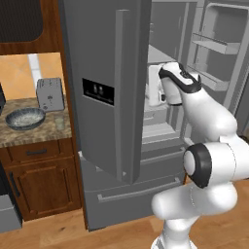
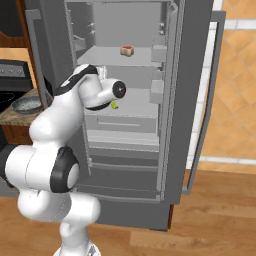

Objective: Grab a lemon wedge from the fridge and one ice cube from the ice bowl, and put them in the glass of lemonade.

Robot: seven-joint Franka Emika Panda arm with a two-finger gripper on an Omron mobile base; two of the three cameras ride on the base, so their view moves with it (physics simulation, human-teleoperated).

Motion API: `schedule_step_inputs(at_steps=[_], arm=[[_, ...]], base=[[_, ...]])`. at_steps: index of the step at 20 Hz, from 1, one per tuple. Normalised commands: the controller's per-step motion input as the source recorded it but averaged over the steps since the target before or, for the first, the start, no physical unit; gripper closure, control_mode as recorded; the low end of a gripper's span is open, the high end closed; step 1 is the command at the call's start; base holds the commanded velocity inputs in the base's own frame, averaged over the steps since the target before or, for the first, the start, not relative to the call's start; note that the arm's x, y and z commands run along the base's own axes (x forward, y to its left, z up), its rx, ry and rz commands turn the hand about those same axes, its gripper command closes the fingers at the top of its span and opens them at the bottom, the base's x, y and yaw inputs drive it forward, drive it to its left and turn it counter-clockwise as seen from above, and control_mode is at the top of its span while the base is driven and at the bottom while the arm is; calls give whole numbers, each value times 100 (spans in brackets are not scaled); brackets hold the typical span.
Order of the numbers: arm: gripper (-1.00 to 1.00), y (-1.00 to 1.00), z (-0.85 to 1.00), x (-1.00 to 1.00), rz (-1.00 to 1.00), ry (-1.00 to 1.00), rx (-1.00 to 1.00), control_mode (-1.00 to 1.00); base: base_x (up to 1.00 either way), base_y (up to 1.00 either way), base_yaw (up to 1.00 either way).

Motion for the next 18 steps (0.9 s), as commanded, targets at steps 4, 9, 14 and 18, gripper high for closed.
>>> schedule_step_inputs(at_steps=[4,9,14,18], arm=[[-100,35,-14,3,26,10,1,-100],[-100,54,-11,-24,30,5,2,-100],[-100,98,-3,-90,33,-5,0,-100],[-100,100,0,-97,27,-13,0,-100]], base=[[0,0,0],[0,0,0],[0,0,0],[0,0,0]])
